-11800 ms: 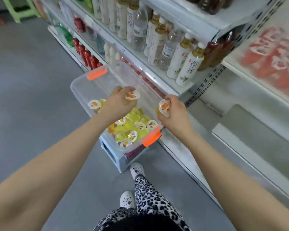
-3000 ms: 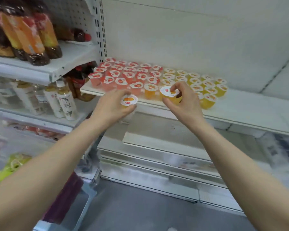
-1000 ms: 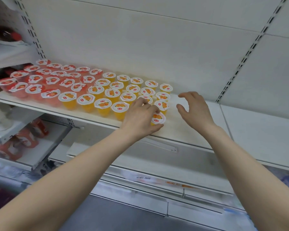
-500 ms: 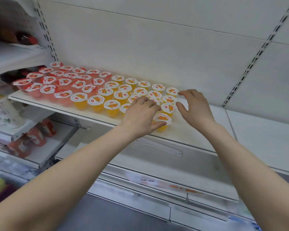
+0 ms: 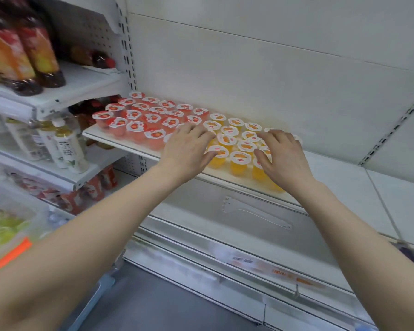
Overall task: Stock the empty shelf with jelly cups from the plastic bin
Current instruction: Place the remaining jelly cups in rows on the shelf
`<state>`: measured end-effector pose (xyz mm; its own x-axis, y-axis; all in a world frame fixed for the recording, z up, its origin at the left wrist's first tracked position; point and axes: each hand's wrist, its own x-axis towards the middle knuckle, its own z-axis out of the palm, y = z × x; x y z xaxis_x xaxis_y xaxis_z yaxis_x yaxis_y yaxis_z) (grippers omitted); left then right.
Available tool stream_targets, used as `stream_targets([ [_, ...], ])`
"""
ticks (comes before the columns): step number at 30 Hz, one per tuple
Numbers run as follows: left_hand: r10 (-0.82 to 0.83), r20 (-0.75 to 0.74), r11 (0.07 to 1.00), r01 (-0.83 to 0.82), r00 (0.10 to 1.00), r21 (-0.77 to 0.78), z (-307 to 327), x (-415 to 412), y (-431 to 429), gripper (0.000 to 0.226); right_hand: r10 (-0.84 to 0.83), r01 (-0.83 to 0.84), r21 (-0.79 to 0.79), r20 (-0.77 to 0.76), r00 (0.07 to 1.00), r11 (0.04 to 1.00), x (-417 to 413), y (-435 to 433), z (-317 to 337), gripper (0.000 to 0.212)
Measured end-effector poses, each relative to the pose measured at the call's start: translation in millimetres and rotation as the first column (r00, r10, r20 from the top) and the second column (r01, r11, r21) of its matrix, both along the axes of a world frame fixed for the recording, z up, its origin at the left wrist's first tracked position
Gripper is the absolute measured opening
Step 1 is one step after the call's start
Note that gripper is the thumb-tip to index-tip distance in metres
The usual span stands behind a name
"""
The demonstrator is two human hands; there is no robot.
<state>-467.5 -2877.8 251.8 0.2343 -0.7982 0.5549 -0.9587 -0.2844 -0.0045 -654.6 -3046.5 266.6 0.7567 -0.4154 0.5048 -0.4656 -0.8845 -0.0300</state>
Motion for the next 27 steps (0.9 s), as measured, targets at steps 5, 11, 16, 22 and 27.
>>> stream_targets([
  [5,0.079,0.021,0.996,-0.079,0.997,-0.030,-10.7,54.1,68.4,0.048,0.096,-0.096,-0.031,-0.010,0.995,0.995,53.8,59.9,-8.3,0.045],
  [11,0.195,-0.001,0.981,-0.195,0.981,0.004,-26.8,112.3,166.6,0.048,0.253,-0.253,-0.074,-0.004,0.967,0.965,130.4,140.7,-29.8,0.043],
  [16,0.313,-0.033,0.950,-0.313,0.949,0.010,-49.6,154.5,258.0,0.044,0.400,-0.400,-0.046,-0.004,0.916,0.915,192.6,211.0,-61.1,0.041],
  [22,0.533,-0.181,0.846,-0.522,0.826,0.110,-95.6,197.5,362.9,0.048,0.582,-0.580,0.053,-0.057,0.811,0.813,260.2,283.9,-111.9,0.040],
  [27,0.692,-0.280,0.720,-0.666,0.666,0.196,-143.9,217.9,432.0,0.036,0.721,-0.710,0.127,-0.105,0.685,0.693,317.8,326.7,-153.9,0.036],
])
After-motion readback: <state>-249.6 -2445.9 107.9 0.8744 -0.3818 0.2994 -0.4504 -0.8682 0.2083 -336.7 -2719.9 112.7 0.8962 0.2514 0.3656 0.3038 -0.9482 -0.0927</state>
